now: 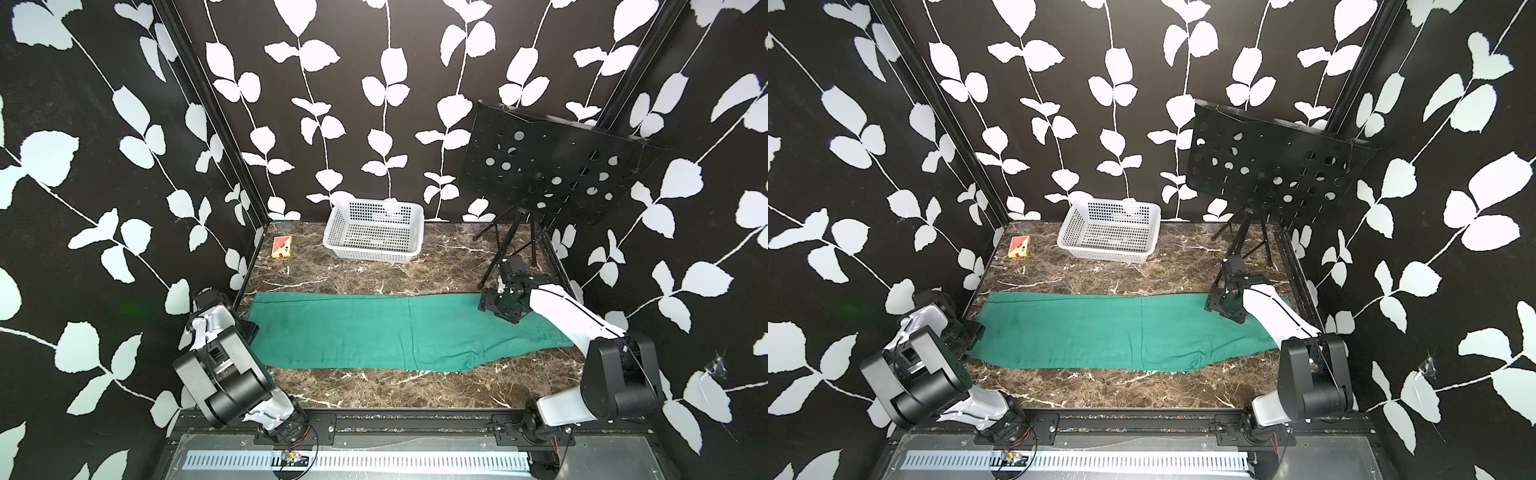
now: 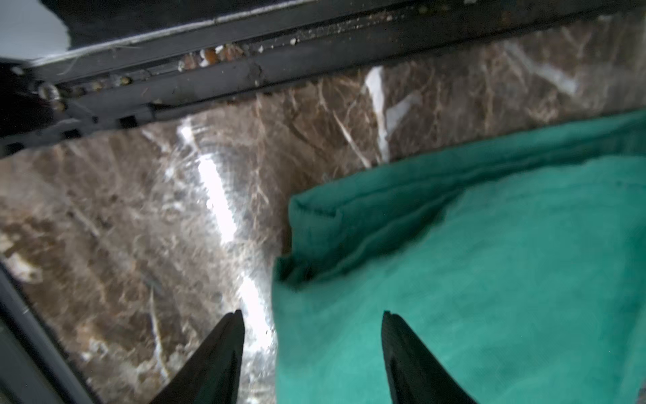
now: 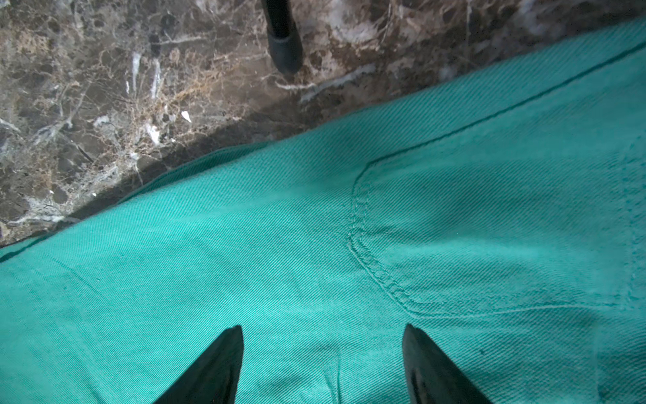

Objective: Roll up the long pants
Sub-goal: Fold the long pant at the center of the board.

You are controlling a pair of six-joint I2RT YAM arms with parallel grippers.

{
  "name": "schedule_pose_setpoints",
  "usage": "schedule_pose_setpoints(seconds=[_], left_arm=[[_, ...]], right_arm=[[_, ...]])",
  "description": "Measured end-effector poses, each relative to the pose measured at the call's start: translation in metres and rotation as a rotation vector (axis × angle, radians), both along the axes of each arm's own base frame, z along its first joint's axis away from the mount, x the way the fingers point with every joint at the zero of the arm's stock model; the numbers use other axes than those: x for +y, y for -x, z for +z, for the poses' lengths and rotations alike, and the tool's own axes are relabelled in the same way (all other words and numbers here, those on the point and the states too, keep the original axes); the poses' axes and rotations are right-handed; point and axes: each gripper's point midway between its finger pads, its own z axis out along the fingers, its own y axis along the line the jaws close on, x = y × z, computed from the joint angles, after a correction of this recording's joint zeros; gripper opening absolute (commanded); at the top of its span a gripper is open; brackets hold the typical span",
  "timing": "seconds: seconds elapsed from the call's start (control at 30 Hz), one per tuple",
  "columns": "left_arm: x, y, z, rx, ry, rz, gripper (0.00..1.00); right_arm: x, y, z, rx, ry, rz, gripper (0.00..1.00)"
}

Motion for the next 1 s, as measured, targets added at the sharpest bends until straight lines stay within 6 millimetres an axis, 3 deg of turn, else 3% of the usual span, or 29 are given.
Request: schedule_pose_setpoints(seconds=[0.13, 0.27, 0.5, 0.57, 0.6, 0.77, 1.0], left_arm=[[0.005, -0.004, -0.012, -0.003, 0.017, 0.001, 0.58], [0.007, 0.001, -0.022, -0.002, 0.029, 0.021, 0.49], [0.014, 0.01, -0.026, 0.021, 0.04, 0.05, 0.21], [0.015, 0.012, -0.025, 0.028, 0.037, 0.052, 0.04], [0.015, 0.013, -0.025, 0.032, 0.033, 0.052, 0.0], [0.024, 0.024, -0.019, 0.071, -0.019, 0.058, 0.0], [0.039, 0.04, 0.012, 0.064, -0.135, 0.107, 0.0]], right_arm=[[0.0, 0.0, 0.0, 0.002, -0.001, 0.0, 0.75], [0.0, 0.001, 0.0, 0.003, -0.003, 0.0, 0.75], [0.0, 0.001, 0.002, -0.004, -0.005, -0.005, 0.73], [0.0, 0.001, 0.004, -0.007, -0.007, -0.007, 0.72], [0.0, 0.002, 0.005, -0.008, -0.007, -0.007, 0.72], [-0.001, 0.006, 0.01, -0.011, -0.007, -0.008, 0.72], [-0.002, 0.011, 0.014, -0.007, -0.004, -0.008, 0.71]])
